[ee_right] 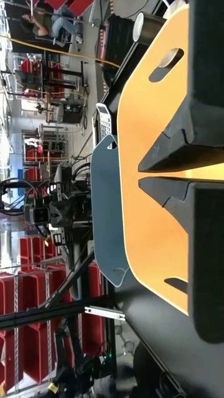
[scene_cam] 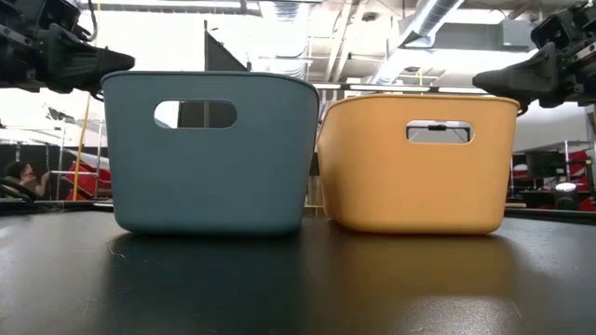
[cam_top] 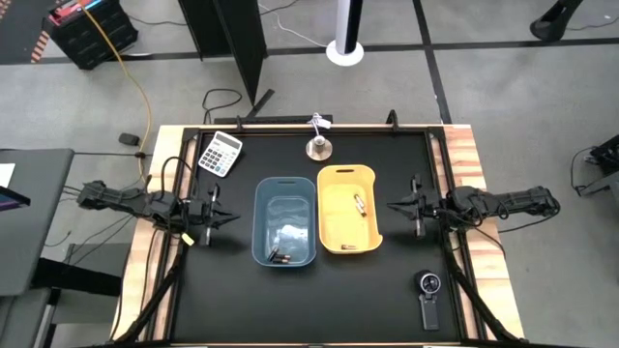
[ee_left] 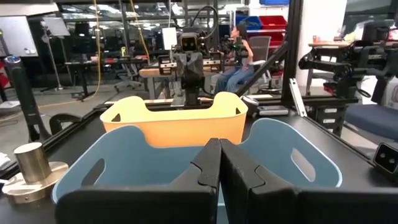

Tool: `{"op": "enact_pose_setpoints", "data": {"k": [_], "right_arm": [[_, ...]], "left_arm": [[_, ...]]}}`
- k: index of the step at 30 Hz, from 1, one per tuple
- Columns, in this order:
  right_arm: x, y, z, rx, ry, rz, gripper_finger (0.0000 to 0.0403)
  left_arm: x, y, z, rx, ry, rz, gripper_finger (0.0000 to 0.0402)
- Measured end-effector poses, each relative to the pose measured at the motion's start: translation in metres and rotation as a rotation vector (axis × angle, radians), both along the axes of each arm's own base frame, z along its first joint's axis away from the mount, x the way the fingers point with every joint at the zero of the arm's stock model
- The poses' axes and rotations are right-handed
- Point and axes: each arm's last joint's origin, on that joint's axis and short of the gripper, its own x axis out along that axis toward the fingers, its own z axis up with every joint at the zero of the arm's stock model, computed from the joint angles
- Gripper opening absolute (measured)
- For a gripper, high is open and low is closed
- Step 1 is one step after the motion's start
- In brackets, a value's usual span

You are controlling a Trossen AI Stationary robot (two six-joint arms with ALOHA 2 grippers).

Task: Sort batteries
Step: Return to Home Position

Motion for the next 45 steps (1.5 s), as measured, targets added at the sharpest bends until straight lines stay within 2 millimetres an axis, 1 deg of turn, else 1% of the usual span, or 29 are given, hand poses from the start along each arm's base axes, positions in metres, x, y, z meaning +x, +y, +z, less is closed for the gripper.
{"op": "enact_pose_setpoints", "data": {"k": [2,5,8,17,45], "right_arm": [[0.0000,0.0000,0.0000,0.000,0.000,0.000,0.0042],[0.0000,0.0000,-0.0002,0.000,0.001,-0.001,0.0042],[0.0000,0.0000,-0.0002,0.000,0.001,-0.001,0.0042],[0.0000,-0.0001,-0.0002,0.000,0.001,-0.003,0.0042],[0.0001,-0.0001,-0.0004,0.000,0.001,-0.003,0.0042]], "left_arm": [[-0.0002,-0.0014,0.0003,0.012,0.003,-0.052,0.0002],[-0.0027,-0.0060,0.0026,0.087,0.026,-0.224,0.0003],[-0.0031,-0.0081,0.0022,0.095,0.029,-0.293,0.0003],[-0.0025,-0.0057,0.0016,0.038,0.048,-0.209,0.0004],[-0.0025,-0.0052,0.0017,0.039,0.051,-0.191,0.0004]]}}
